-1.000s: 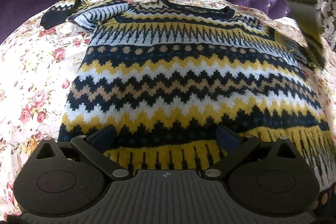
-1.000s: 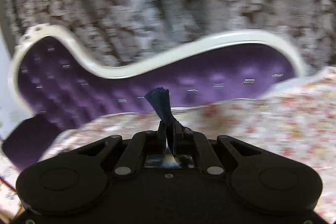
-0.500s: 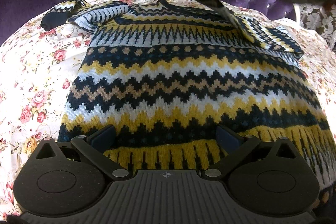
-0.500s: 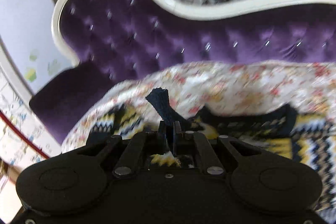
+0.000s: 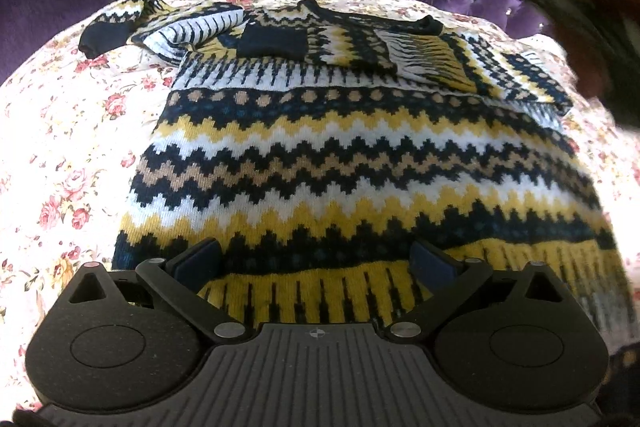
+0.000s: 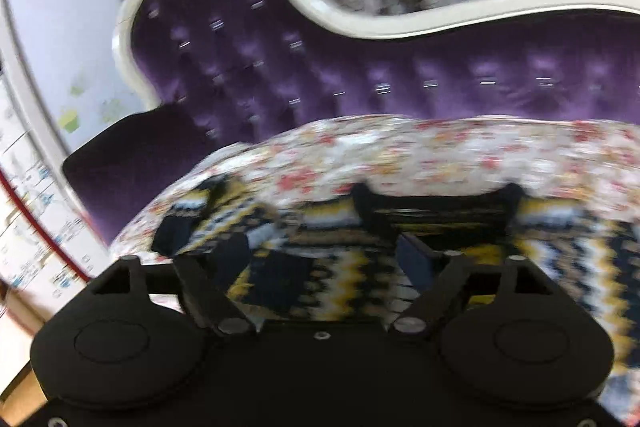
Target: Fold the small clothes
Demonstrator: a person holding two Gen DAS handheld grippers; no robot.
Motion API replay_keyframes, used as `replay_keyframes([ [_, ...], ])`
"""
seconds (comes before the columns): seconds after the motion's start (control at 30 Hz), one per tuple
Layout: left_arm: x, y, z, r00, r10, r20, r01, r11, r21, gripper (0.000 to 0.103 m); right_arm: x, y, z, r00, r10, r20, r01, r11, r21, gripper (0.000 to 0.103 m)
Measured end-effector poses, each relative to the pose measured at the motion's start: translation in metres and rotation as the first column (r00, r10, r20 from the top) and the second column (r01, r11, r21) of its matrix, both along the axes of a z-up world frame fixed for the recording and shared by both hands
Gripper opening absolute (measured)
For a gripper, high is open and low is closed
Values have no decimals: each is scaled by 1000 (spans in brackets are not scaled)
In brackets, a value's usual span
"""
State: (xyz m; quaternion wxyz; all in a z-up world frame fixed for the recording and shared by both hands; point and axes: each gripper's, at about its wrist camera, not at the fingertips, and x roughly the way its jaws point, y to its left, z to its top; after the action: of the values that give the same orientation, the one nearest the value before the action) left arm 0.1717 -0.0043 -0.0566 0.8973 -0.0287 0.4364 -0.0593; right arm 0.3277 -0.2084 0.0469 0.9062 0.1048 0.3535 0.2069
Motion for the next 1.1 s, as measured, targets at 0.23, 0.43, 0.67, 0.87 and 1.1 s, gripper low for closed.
replay_keyframes([
  [0.23,10,11,48,999,-24,34,27,996,-81,100,-8,-89,-9,973,-228,-44,227,974,-26,92],
  [0.43,62,20,78,996,-36,79,43,994,-98,98,-8,-132,-17,921,-379,-86,380,925,-2,97],
  [0.67,137,38,50,999,37,36,-32,992,-125,82,-6,-137,-19,924,-368,-108,369,929,-7,98],
  [0.87,177,50,26,994,106,0,-106,986,-131,82,-6,-147,-23,916,-383,-116,387,922,12,98],
  [1.1,199,47,10,992,105,-74,-113,988,-106,82,-8,-158,-19,908,-401,-123,410,910,55,98],
])
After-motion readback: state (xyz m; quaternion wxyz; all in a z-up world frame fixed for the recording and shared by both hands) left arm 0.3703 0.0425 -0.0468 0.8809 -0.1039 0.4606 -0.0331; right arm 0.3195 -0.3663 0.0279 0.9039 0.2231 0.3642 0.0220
